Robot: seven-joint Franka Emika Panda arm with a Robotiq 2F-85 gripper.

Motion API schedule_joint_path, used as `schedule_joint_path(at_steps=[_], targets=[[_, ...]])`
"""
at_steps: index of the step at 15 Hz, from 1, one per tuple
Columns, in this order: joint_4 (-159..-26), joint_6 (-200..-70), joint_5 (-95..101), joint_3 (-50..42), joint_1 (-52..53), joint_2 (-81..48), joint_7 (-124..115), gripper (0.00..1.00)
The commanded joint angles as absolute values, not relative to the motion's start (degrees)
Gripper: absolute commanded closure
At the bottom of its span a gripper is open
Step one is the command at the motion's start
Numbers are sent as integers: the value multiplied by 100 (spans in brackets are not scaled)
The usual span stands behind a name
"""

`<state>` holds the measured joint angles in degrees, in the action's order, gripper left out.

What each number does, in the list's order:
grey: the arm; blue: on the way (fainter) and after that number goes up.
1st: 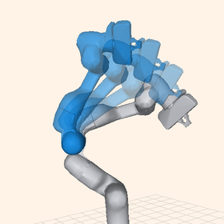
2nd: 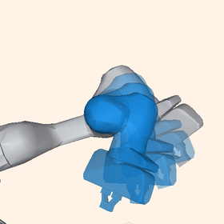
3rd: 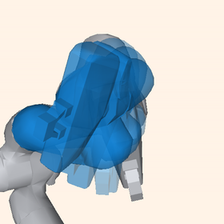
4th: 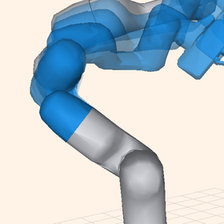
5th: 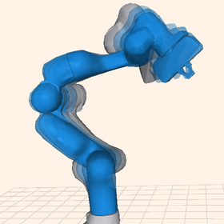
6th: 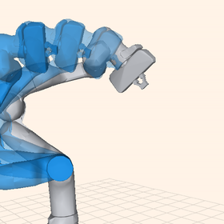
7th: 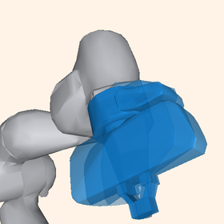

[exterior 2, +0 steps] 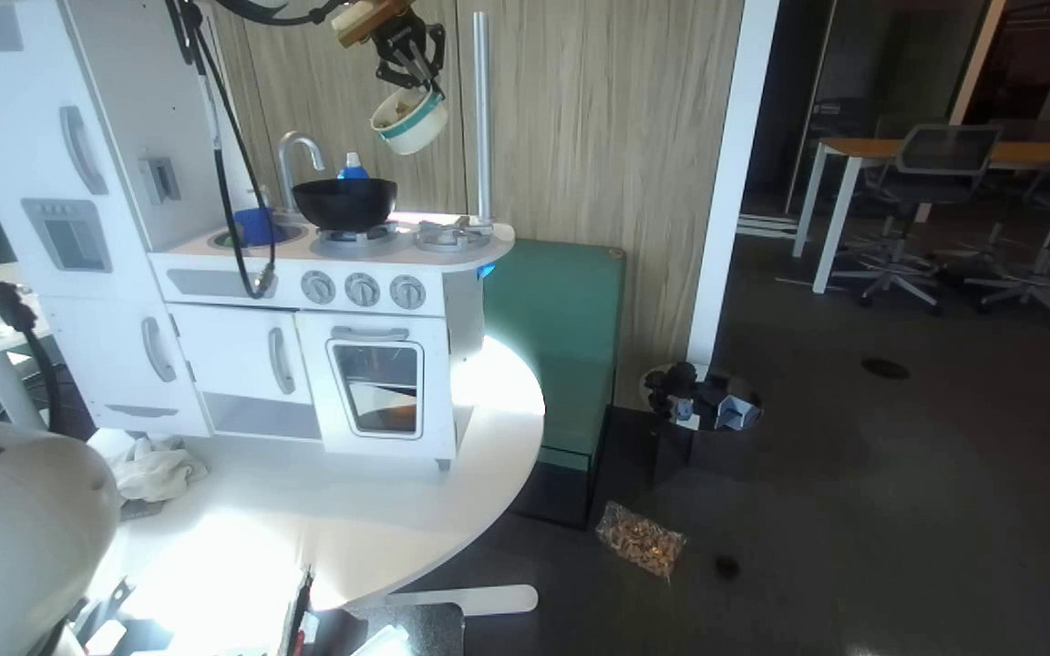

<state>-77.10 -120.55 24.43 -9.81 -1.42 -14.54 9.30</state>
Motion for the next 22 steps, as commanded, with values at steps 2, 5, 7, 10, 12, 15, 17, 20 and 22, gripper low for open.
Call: schedule_joint_path(at_steps=[2, 5, 7, 10, 12, 15, 17, 20, 22], targets=[[-9425, -13018, 2943, -877, 99, -260, 888, 99], [-10114, -13698, 3367, -673, 3, 89, 820, 99], [-10457, -14313, 3772, -626, -70, 184, 717, 99], [-10823, -15545, 4719, -669, -216, 160, 263, 99], [-10888, -16187, 5645, -873, -225, 43, -429, 99], [-11069, -16647, 6930, -985, -295, 151, -1539, 99], [-11183, -16883, 7770, -1009, -308, 308, -2232, 99], [-11241, -17056, 8872, -961, -292, 512, -3294, 99], [-11300, -17112, 9519, -929, -288, 655, -3918, 99]])
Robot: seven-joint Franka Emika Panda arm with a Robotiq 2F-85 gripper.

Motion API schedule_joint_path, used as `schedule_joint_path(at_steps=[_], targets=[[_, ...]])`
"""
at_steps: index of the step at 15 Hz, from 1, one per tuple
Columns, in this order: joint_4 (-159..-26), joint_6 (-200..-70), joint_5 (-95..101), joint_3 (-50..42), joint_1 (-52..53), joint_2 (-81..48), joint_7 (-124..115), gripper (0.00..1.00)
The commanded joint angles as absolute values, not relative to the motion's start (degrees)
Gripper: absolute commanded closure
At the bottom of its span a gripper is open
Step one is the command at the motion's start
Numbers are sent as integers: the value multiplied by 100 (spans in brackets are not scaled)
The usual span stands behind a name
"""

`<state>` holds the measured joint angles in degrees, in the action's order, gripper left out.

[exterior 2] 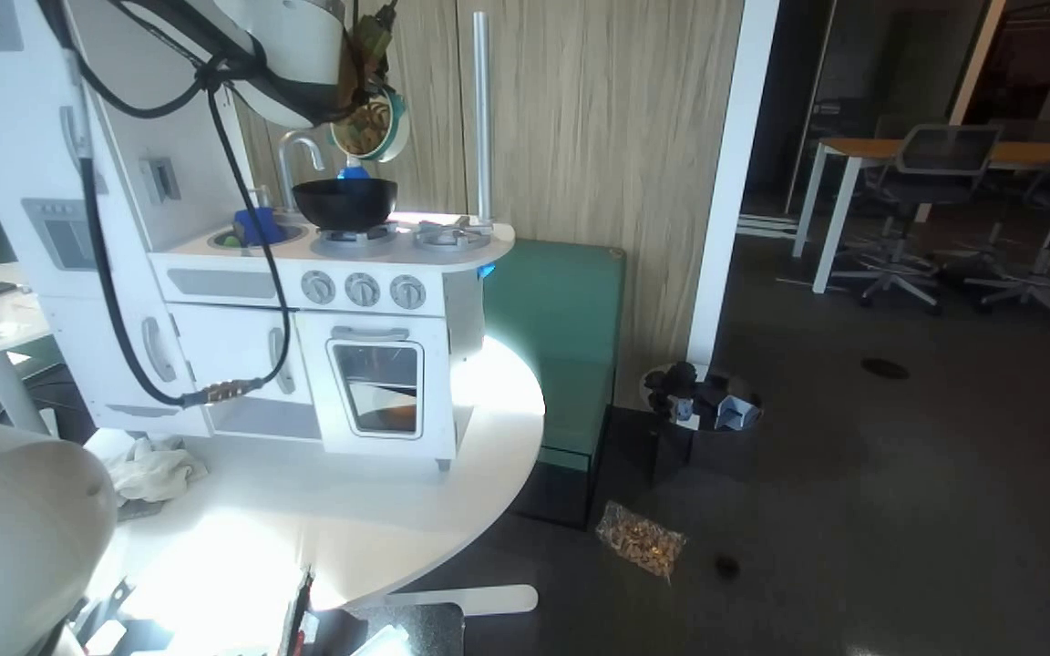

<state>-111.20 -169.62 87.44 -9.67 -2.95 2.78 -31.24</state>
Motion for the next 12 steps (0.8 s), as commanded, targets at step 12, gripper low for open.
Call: schedule_joint_path(at_steps=[12], targets=[[-10586, -17283, 13484, -1010, 108, 464, -7878, 99]])
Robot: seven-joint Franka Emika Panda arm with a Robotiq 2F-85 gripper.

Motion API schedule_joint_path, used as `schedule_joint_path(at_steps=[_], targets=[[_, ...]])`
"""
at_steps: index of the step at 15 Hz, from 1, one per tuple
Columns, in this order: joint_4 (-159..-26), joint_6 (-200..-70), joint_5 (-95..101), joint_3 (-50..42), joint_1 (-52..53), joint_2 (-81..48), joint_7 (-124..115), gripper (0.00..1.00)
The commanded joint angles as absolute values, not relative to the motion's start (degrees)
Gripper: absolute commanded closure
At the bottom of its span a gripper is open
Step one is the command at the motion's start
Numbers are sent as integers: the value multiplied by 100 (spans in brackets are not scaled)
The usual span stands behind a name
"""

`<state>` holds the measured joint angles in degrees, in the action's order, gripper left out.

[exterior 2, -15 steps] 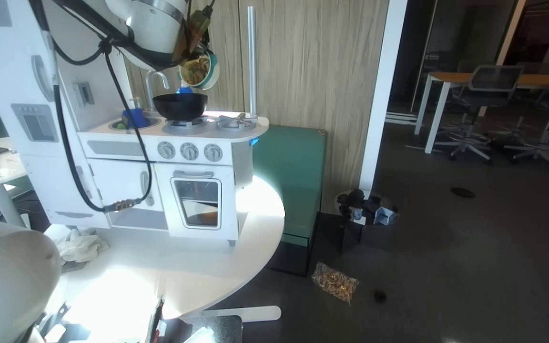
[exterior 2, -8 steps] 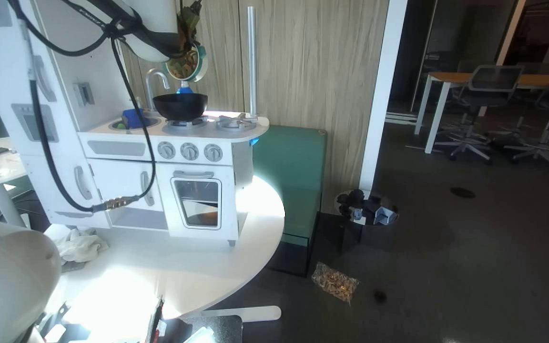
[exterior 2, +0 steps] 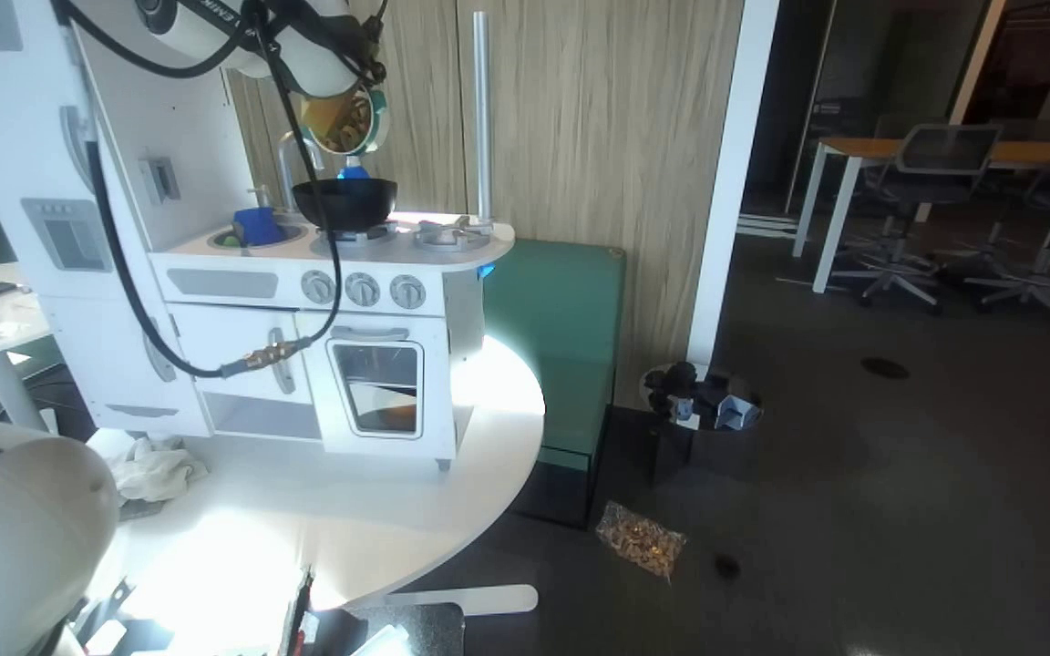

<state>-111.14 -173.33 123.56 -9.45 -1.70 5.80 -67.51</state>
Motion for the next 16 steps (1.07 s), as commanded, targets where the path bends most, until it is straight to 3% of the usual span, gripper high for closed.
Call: schedule_joint_path(at_steps=[1, 4, 16], targets=[[-10603, -17175, 13969, -993, 207, 497, -8317, 99], [-11081, -16573, 15271, -961, 470, 612, -9577, 99], [-12267, -14546, 14412, -940, 1058, 1159, -8607, 99]])
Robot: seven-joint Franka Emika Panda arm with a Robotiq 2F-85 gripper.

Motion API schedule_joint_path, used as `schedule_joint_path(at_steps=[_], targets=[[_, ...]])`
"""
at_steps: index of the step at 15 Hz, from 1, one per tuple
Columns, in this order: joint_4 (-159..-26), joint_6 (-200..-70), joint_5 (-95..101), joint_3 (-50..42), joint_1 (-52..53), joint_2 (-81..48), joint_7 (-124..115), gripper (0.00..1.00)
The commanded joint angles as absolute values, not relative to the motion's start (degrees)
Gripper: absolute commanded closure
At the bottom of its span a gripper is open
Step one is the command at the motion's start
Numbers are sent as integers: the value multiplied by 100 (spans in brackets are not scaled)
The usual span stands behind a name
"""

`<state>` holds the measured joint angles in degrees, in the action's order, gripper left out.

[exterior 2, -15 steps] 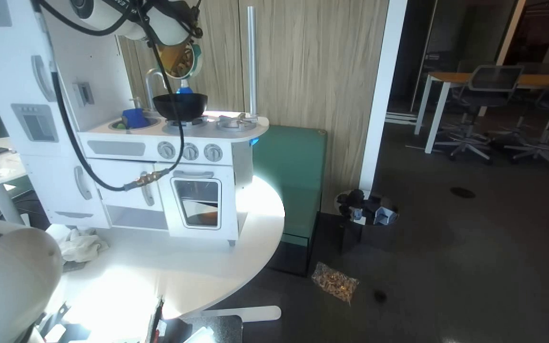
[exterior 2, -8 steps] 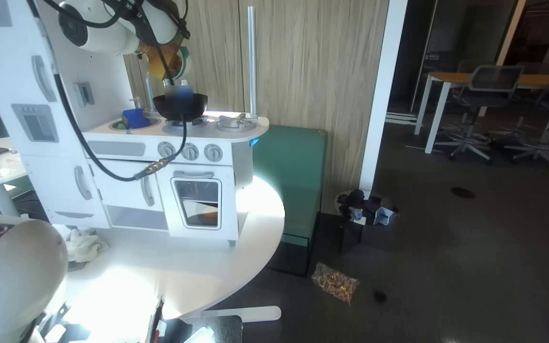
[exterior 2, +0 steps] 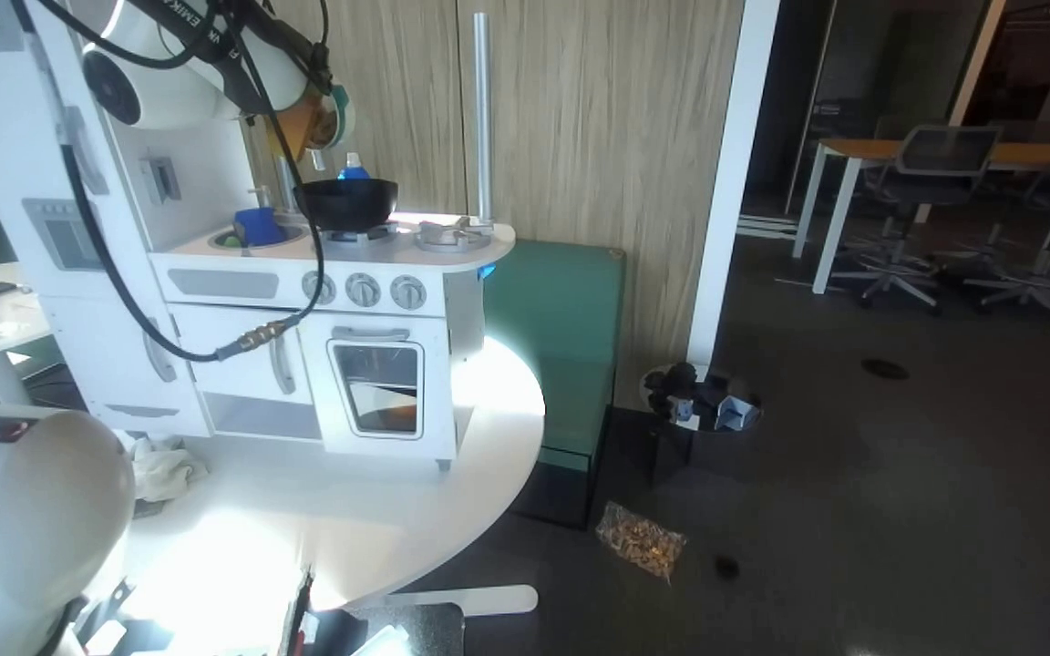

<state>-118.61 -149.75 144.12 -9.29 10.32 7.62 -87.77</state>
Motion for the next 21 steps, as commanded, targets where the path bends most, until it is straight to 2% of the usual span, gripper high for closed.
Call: schedule_joint_path(at_steps=[1, 9, 15, 21], targets=[[-12348, -14468, 14389, -658, 744, 1194, -8609, 99], [-12707, -14213, 14351, -647, 384, 984, -8716, 99], [-12814, -13419, 14417, -91, 649, 1201, -8886, 99], [-13092, -12830, 14449, -16, 594, 1260, -8895, 99]])
